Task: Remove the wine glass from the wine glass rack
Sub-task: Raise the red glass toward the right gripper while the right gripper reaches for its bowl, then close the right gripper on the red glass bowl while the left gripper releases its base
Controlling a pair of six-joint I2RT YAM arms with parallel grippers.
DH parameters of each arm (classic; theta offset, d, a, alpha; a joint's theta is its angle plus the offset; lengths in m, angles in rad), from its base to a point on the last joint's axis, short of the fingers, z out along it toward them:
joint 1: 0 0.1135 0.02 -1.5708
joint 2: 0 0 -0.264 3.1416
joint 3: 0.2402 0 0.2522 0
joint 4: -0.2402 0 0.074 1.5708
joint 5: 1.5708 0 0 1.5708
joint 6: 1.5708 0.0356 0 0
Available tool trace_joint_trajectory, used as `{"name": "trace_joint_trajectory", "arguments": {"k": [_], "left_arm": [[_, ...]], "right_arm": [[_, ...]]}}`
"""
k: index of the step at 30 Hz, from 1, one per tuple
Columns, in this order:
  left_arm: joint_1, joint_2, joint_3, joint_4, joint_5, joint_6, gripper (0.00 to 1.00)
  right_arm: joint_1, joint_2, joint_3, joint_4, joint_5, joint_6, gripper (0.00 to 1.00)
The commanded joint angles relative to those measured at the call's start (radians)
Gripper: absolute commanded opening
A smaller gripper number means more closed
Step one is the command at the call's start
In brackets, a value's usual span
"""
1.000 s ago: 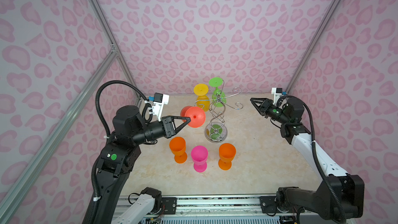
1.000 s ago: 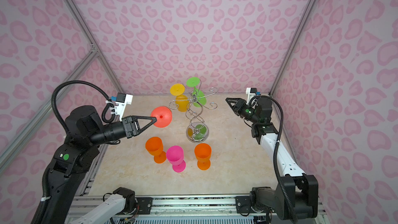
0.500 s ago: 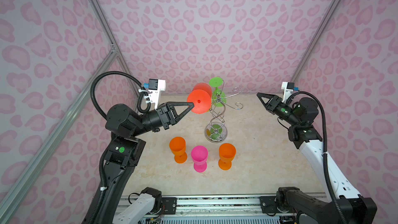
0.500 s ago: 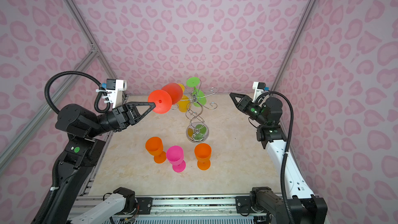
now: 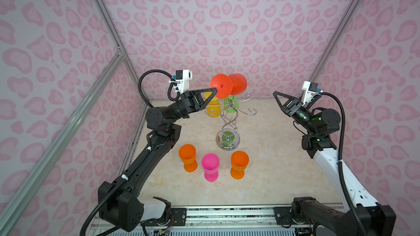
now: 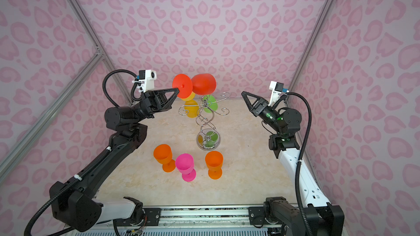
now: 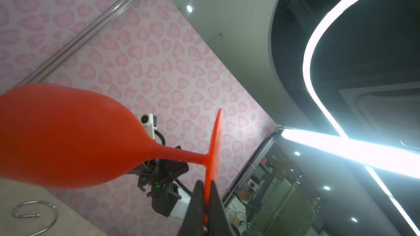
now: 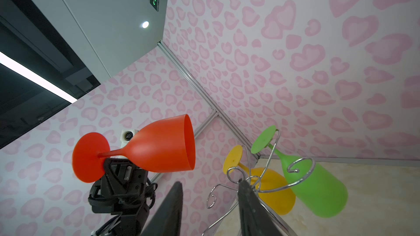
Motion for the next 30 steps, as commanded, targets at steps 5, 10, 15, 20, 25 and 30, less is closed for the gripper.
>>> {"name": "trace_joint_trajectory", "arguments": {"k": [5, 10, 15, 20, 25, 30], "left_arm": [[-0.053, 0.193, 0.064, 0.426, -0.086, -0.328, 0.02], [-0.089, 0.241, 0.079, 0.426, -0.086, -0.330, 0.02], [-0.105, 0.266, 0.092, 0.426, -0.092, -0.336, 0.02], [-0.123, 0.280, 0.107, 0.426, -0.090, -0.341, 0.02], [-0.130, 0.284, 0.102, 0.426, -0.091, -0.341, 0.02], [-0.130, 0.283, 0.099, 0.426, -0.092, -0.340, 0.02]], "right_arm": [[0.047, 0.037, -0.012, 0.309, -0.053, 0.125, 0.44], [0.081, 0.030, 0.007, 0.202, -0.050, 0.027, 0.44], [0.096, 0.033, 0.014, 0.145, -0.043, -0.021, 0.45], [0.095, 0.036, 0.017, 0.096, -0.036, -0.050, 0.45], [0.094, 0.024, 0.016, 0.047, -0.025, -0.086, 0.45], [0.087, -0.019, 0.024, -0.061, -0.006, -0.170, 0.48]]}}
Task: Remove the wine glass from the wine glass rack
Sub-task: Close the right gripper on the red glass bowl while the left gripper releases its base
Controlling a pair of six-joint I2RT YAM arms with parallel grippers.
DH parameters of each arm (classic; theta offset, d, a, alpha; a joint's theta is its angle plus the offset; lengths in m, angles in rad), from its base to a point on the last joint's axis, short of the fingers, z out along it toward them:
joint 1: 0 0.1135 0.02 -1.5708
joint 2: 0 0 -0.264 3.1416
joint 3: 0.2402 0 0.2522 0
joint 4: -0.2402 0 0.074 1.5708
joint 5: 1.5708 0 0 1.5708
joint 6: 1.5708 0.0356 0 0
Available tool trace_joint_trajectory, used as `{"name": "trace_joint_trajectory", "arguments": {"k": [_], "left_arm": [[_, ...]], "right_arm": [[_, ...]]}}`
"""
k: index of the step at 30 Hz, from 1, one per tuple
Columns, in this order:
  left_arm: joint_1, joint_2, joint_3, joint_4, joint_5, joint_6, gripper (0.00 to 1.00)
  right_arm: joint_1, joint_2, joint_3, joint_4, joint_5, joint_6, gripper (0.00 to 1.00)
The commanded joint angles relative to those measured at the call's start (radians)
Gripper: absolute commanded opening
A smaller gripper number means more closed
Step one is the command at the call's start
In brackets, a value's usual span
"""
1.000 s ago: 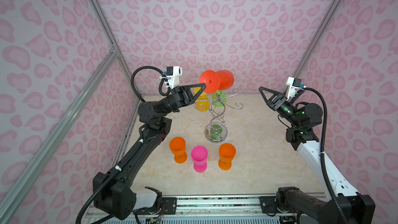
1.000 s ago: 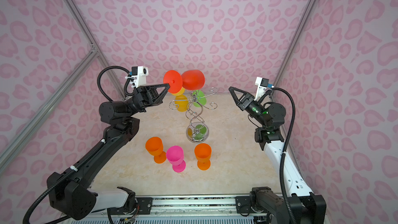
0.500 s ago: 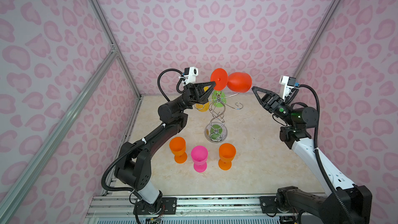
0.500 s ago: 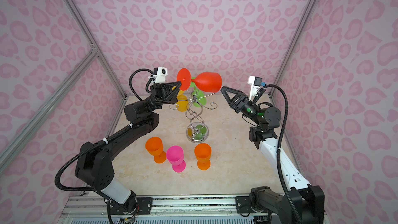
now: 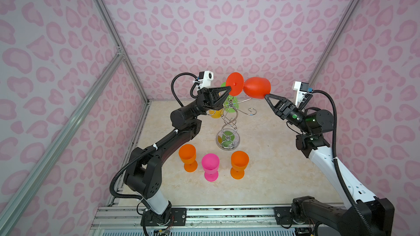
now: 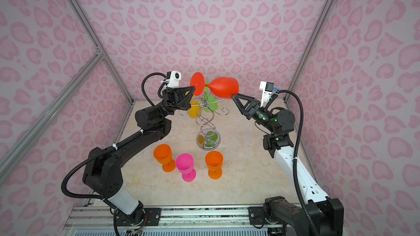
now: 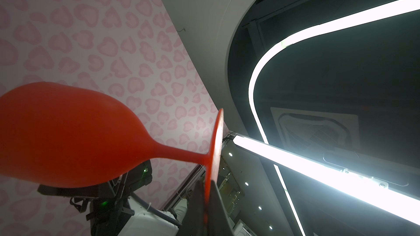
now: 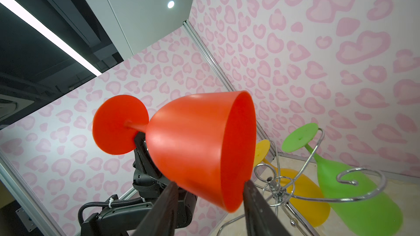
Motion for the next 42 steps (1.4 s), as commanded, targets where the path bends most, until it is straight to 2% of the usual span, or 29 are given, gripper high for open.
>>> {"name": "trace_joint_trajectory", "arguments": {"k": [1, 10, 21, 25, 35, 42], "left_arm": [[0.000, 0.004, 0.005, 0.050, -0.002, 0.003, 0.02], [-0.009, 0.011, 0.011, 0.050, -0.007, -0.014, 0.02], [-0.020, 0.047, 0.031, 0.050, -0.022, -0.050, 0.02], [-0.021, 0.076, 0.079, 0.050, -0.040, -0.075, 0.02], [-0.030, 0.134, 0.118, 0.050, -0.057, -0.129, 0.03], [-0.036, 0.139, 0.113, 0.050, -0.059, -0.140, 0.08]], "right_arm": [[-0.007, -0.024, 0.011, -0.075, 0.020, -0.080, 0.48], [-0.016, 0.006, 0.040, -0.050, 0.005, -0.072, 0.49], [-0.012, 0.041, 0.029, 0.186, -0.054, 0.055, 0.47], [-0.010, 0.030, 0.012, 0.226, -0.070, 0.065, 0.45], [-0.008, 0.027, -0.009, 0.297, -0.092, 0.082, 0.30], [-0.010, 0.060, -0.026, 0.480, -0.090, 0.186, 0.20]]}}
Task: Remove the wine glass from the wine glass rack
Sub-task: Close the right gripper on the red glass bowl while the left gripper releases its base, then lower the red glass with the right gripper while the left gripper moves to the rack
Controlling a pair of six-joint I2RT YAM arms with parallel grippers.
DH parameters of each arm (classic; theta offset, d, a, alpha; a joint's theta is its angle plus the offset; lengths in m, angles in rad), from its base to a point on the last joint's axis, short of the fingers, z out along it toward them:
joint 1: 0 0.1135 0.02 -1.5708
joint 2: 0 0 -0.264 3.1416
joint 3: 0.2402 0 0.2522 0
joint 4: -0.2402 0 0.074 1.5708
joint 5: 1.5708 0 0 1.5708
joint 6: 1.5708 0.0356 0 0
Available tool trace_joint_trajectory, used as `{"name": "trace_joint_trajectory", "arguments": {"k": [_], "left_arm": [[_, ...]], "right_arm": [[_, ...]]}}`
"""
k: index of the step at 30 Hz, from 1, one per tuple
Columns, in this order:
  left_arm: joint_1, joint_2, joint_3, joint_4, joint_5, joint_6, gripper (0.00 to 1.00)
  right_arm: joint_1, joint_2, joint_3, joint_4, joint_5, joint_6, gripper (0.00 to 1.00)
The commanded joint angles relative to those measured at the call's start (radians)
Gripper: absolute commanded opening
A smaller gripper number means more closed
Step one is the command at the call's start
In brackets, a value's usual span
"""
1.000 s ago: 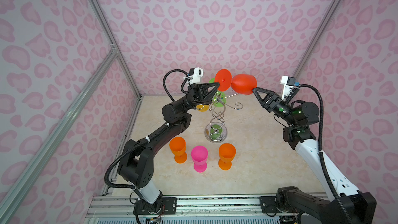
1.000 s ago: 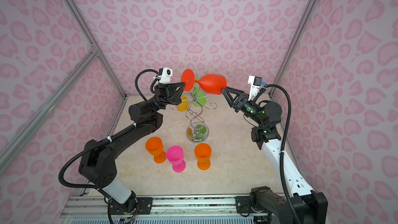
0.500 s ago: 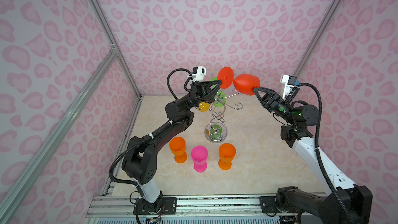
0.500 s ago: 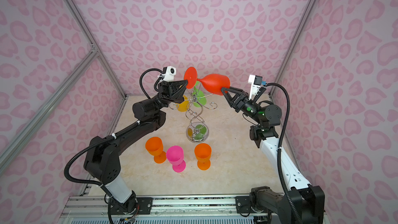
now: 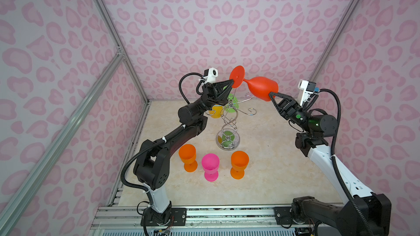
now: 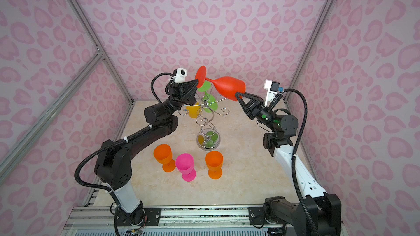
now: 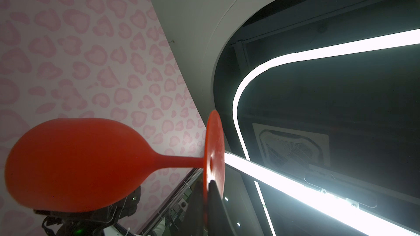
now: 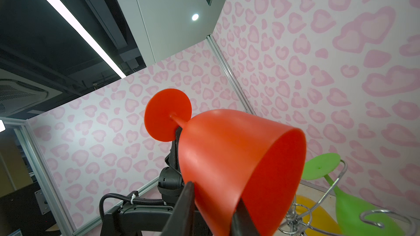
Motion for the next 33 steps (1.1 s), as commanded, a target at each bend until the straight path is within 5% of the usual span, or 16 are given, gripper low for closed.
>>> {"name": "trace_joint_trajectory", "arguments": {"k": [1, 14, 24, 28, 33], "left_arm": [[-0.005, 0.007, -0.003, 0.017, 0.050, -0.046, 0.09], [-0.006, -0.036, -0.059, 0.017, 0.044, -0.039, 0.21], [-0.006, -0.063, -0.071, 0.017, 0.052, -0.011, 0.35], [-0.006, -0.073, -0.071, 0.017, 0.068, 0.014, 0.47], [-0.004, -0.098, -0.102, 0.014, 0.115, 0.091, 0.58]], "right_arm": [[0.005, 0.014, -0.007, 0.189, -0.053, 0.077, 0.19], [-0.002, 0.030, -0.018, 0.301, -0.052, 0.145, 0.00], [-0.036, -0.015, -0.015, 0.219, -0.030, 0.107, 0.00], [-0.048, -0.063, 0.003, 0.043, -0.022, 0.005, 0.00], [-0.058, -0.172, 0.114, -0.610, 0.072, -0.392, 0.00]]}}
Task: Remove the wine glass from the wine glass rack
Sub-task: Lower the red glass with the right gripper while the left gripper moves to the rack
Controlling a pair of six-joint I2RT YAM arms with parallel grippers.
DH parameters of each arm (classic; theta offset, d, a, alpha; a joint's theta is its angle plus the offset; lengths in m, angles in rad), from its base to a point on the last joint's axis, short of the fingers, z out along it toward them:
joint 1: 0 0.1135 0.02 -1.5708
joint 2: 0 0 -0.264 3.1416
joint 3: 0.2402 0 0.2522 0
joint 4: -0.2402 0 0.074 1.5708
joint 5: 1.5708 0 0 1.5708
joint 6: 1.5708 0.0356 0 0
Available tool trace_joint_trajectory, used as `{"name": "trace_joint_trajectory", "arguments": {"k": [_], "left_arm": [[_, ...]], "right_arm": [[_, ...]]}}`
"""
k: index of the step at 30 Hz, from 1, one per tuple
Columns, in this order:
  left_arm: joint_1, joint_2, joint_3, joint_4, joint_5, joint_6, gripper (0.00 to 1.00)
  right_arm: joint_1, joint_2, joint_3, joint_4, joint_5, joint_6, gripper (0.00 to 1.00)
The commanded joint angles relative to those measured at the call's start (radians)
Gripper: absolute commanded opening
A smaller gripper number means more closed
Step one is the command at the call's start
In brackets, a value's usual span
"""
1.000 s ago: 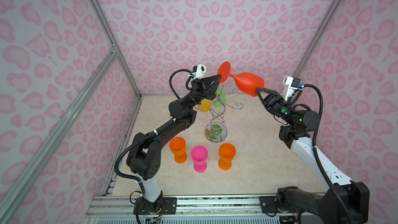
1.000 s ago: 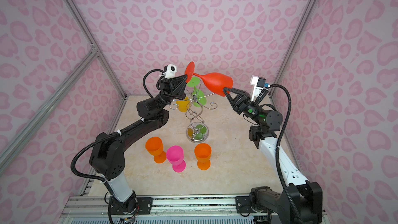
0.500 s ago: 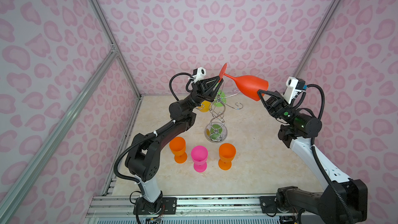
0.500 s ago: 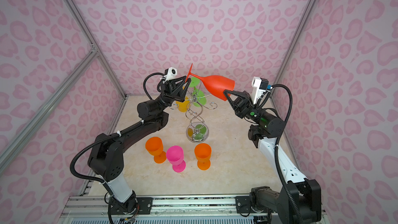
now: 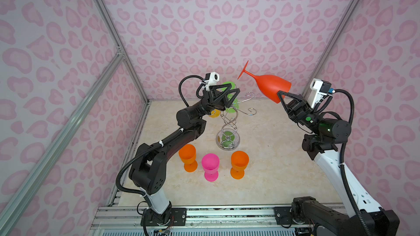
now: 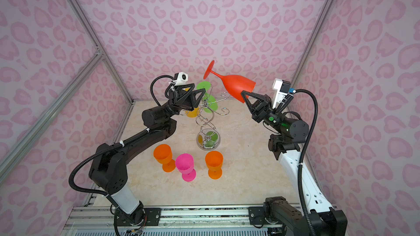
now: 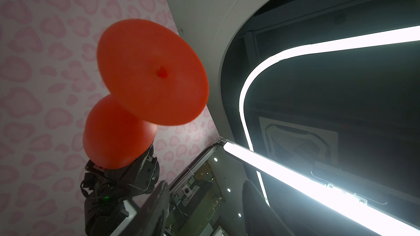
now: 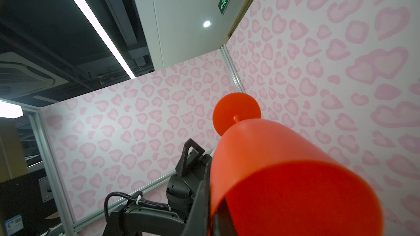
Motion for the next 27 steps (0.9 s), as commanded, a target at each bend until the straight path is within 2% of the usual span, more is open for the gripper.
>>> {"name": "trace_joint_trajectory", "arguments": {"k": [1, 3, 6, 13, 18, 20, 24, 27], "left_arm": [[0.003, -0.031, -0.012, 0.017, 0.053, 0.084, 0.59], [0.005, -0.053, -0.025, -0.025, 0.078, 0.144, 0.61], [0.009, -0.097, -0.047, -0.121, 0.113, 0.262, 0.64], [0.039, -0.236, -0.078, -0.464, 0.147, 0.568, 0.67], [0.090, -0.346, -0.091, -0.694, 0.134, 0.745, 0.69], [0.114, -0.393, -0.100, -0.787, 0.109, 0.820, 0.72], [0.148, -0.485, -0.097, -1.039, 0.034, 1.022, 0.76], [0.157, -0.536, -0.081, -1.194, -0.028, 1.143, 0.78]], "right_arm": [[-0.002, -0.053, 0.082, -0.552, 0.112, -0.361, 0.00], [-0.006, -0.069, 0.154, -0.789, 0.193, -0.484, 0.00], [-0.017, -0.073, 0.229, -1.014, 0.285, -0.582, 0.00], [-0.060, -0.028, 0.324, -1.321, 0.430, -0.666, 0.00], [-0.055, 0.090, 0.374, -1.539, 0.440, -0.763, 0.00], [-0.027, 0.137, 0.387, -1.617, 0.468, -0.805, 0.00], [0.097, 0.203, 0.396, -1.725, 0.640, -0.877, 0.00], [0.150, 0.237, 0.391, -1.763, 0.689, -0.896, 0.00]]}}
